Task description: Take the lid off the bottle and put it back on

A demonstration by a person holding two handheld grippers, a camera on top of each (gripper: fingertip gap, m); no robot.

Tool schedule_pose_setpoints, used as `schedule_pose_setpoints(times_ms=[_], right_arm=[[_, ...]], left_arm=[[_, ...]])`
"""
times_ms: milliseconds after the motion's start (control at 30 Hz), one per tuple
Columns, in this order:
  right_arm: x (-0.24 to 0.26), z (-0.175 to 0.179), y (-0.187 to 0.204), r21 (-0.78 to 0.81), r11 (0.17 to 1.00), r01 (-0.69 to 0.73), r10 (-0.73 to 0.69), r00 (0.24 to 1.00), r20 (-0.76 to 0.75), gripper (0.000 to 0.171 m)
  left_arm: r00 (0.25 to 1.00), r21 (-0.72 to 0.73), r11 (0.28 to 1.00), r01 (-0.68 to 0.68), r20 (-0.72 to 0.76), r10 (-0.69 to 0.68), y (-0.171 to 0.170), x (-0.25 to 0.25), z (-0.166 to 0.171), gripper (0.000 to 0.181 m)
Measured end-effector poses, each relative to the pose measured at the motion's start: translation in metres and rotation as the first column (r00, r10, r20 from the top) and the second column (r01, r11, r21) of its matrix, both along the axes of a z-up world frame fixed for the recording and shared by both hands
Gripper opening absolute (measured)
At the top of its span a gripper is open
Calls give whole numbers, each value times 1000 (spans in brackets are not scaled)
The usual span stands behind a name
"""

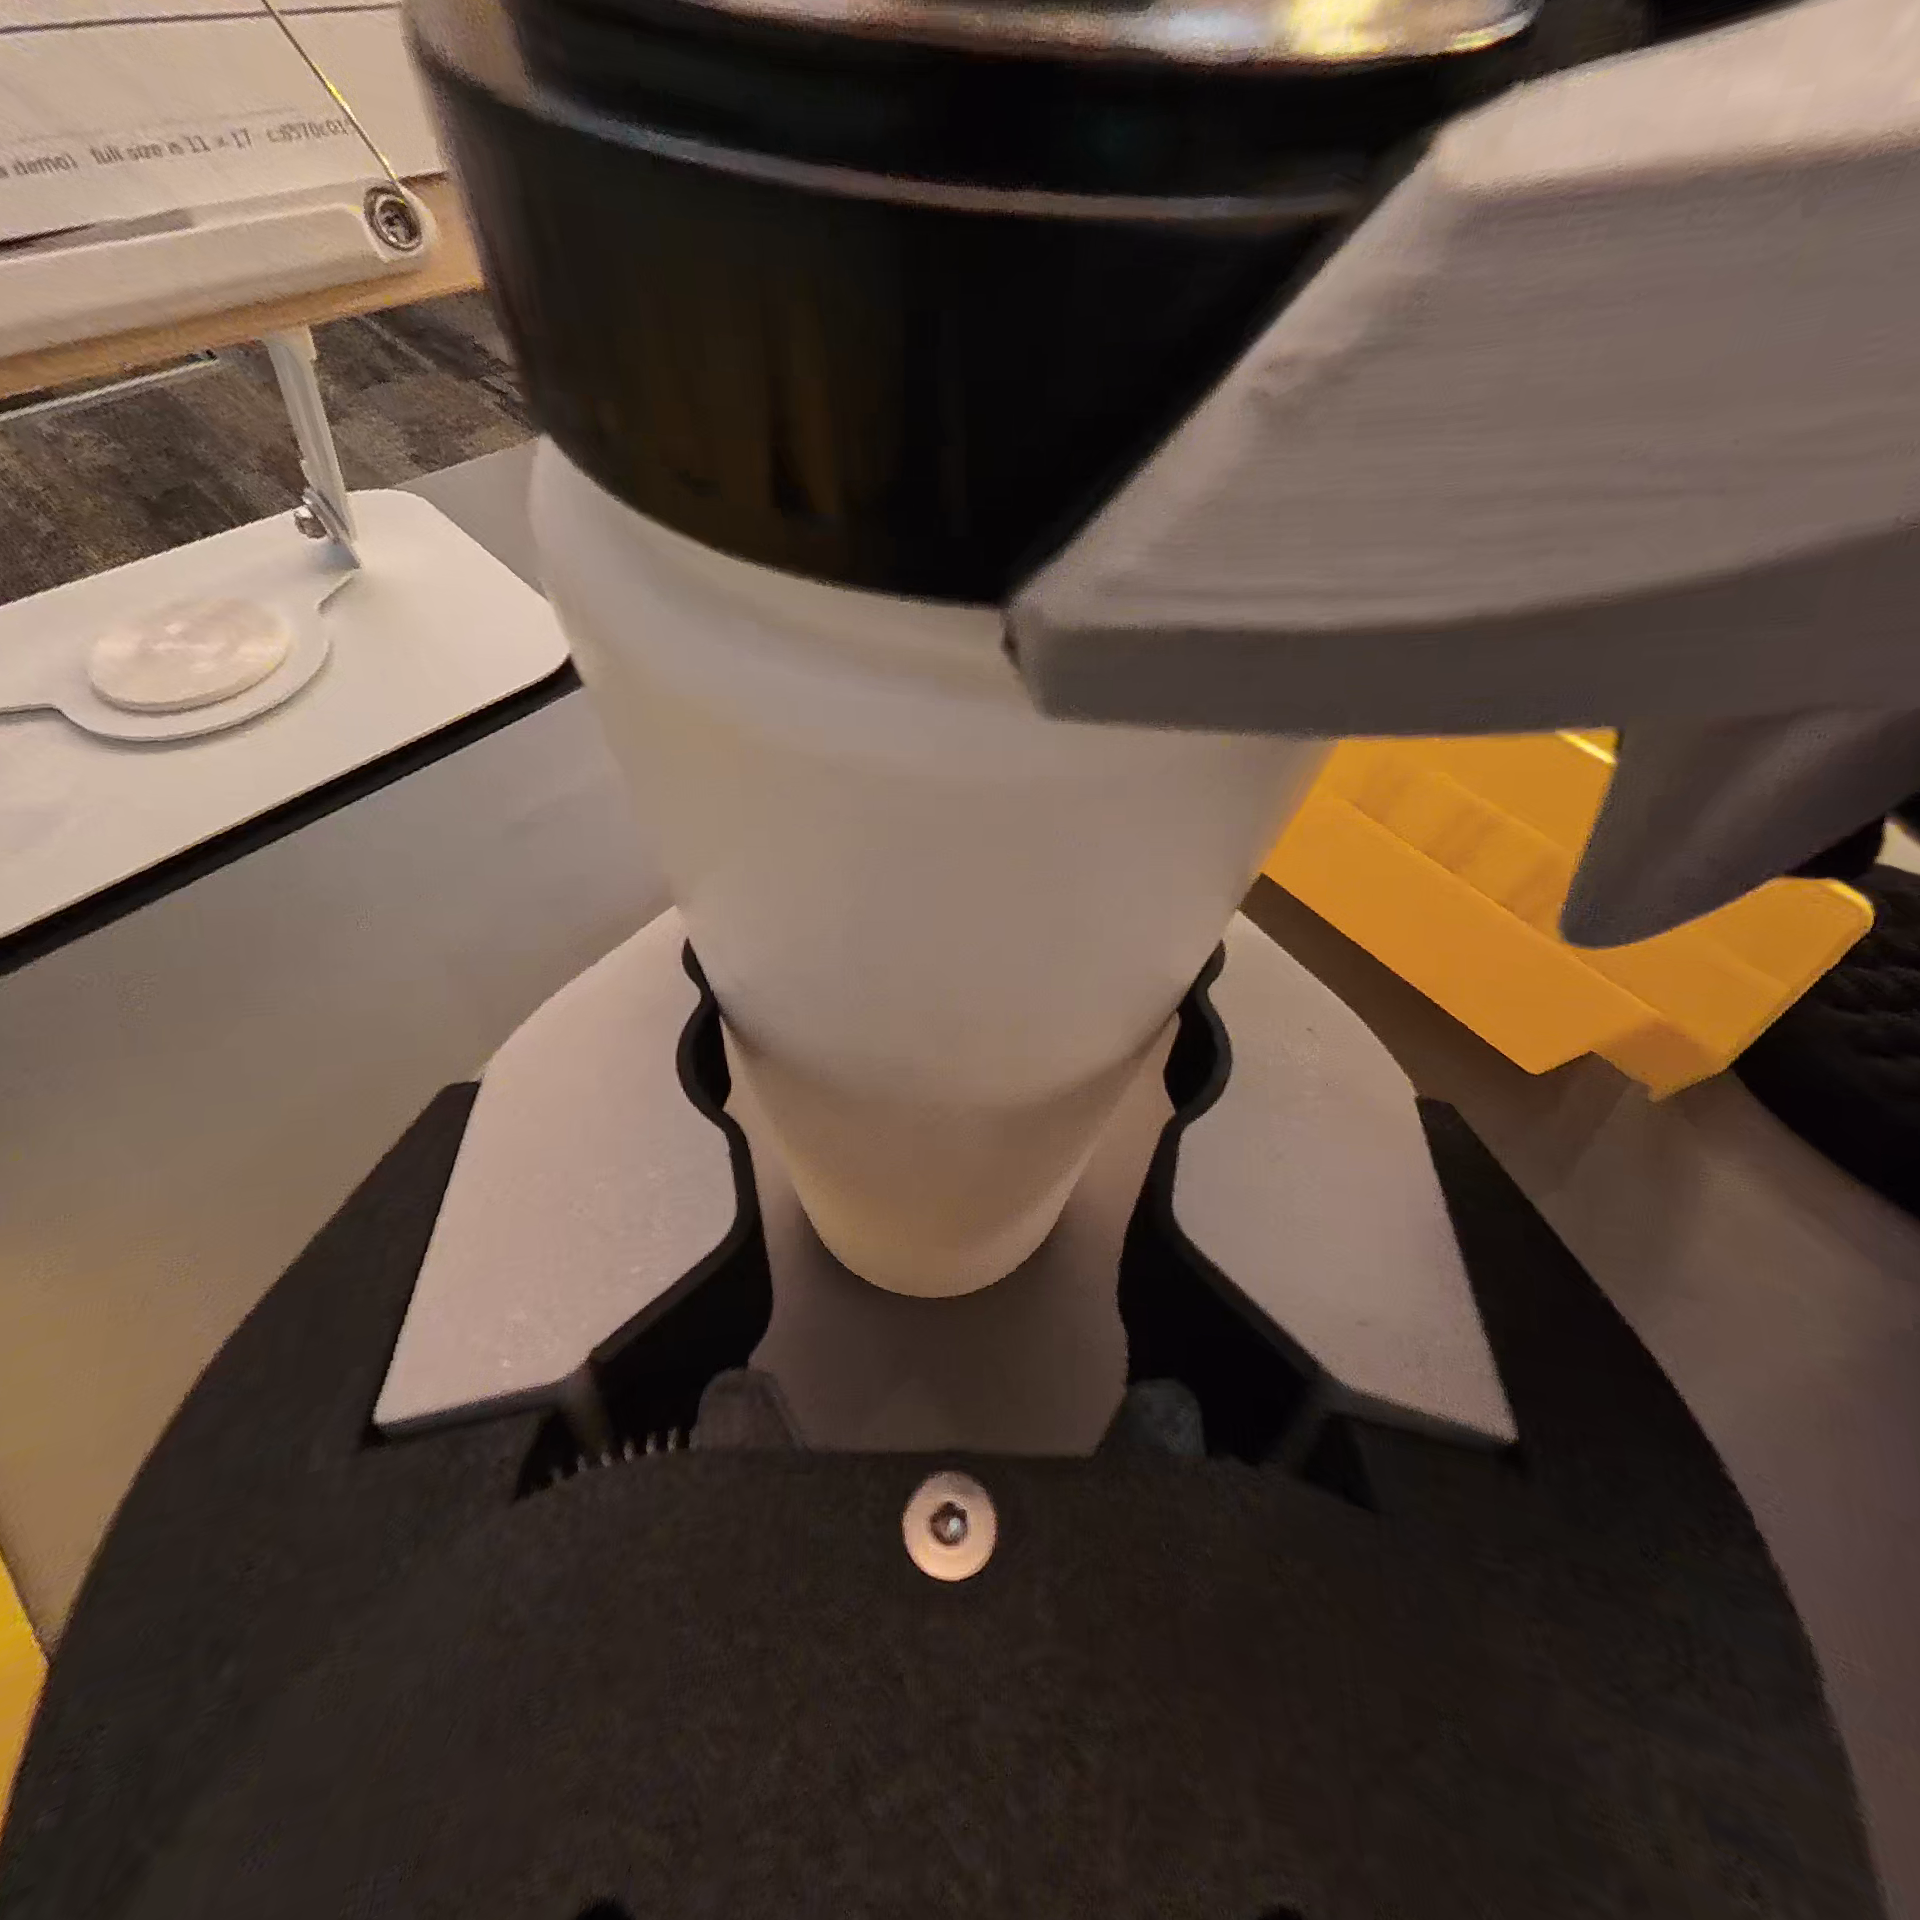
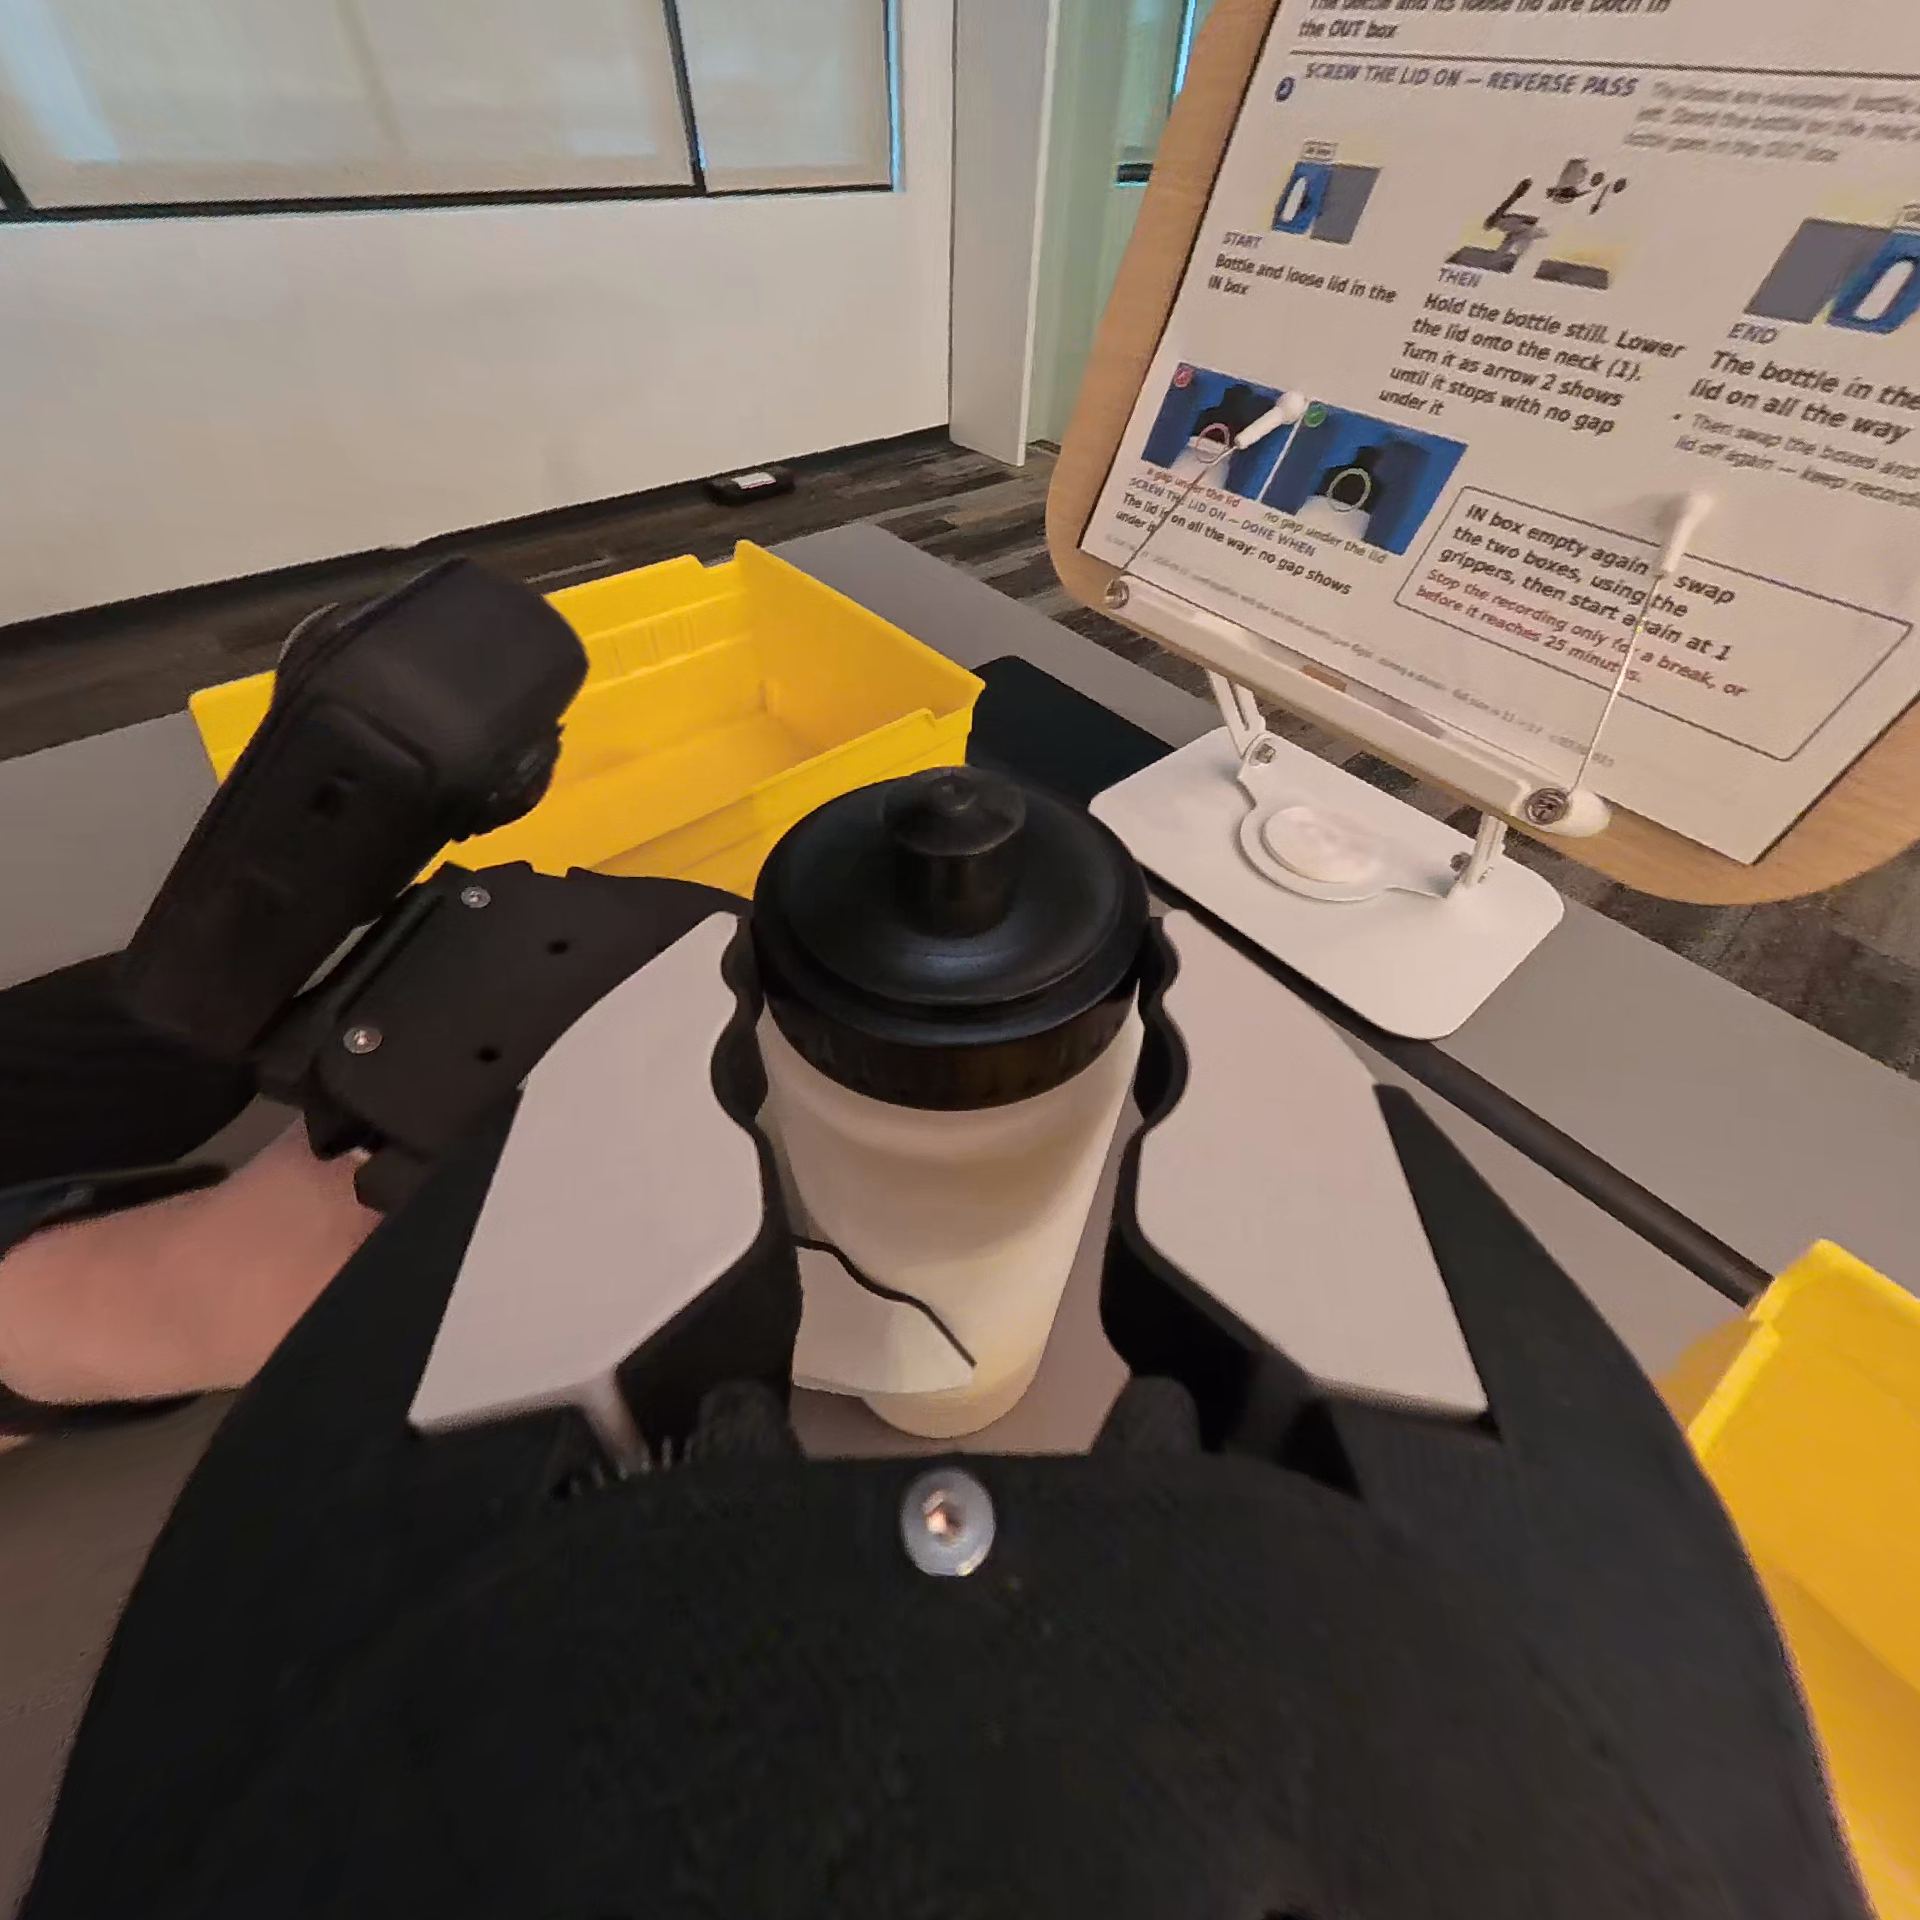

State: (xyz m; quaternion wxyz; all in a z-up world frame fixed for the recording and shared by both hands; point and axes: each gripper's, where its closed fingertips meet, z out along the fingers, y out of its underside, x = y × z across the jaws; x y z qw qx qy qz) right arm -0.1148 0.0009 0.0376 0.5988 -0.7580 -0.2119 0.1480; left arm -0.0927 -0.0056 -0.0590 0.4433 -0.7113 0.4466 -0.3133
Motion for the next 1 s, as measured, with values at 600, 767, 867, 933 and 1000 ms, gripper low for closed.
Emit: schedule_pose_setpoints(times_ms=[600, 767, 867, 933, 1000], right_arm=[[2, 5, -5, -15, 988, -155, 155, 988, -16, 74], [2, 7, -1, 58, 995, 76, -78, 996, 32, 74], [2, 4, -1, 13, 1000, -11, 10, 998, 57, 75], [-4, 3, -7, -34, 987, -157, 159, 986, 45, 87], [0, -3, -14, -85, 961, -264, 269, 961, 63, 87]], left_arm=[[996, -10, 996, 90, 24, -90, -11, 8, 1, 84], [1000, 6, 1000, -18, 2, 18, -5, 4, 0, 84], [999, -3, 999, 54, 10, -54, -8, 6, 0, 84], [992, -2, 992, 126, 10, -125, -14, 9, 0, 84], [981, -1, 981, 195, 13, -195, -23, 12, 0, 84]])
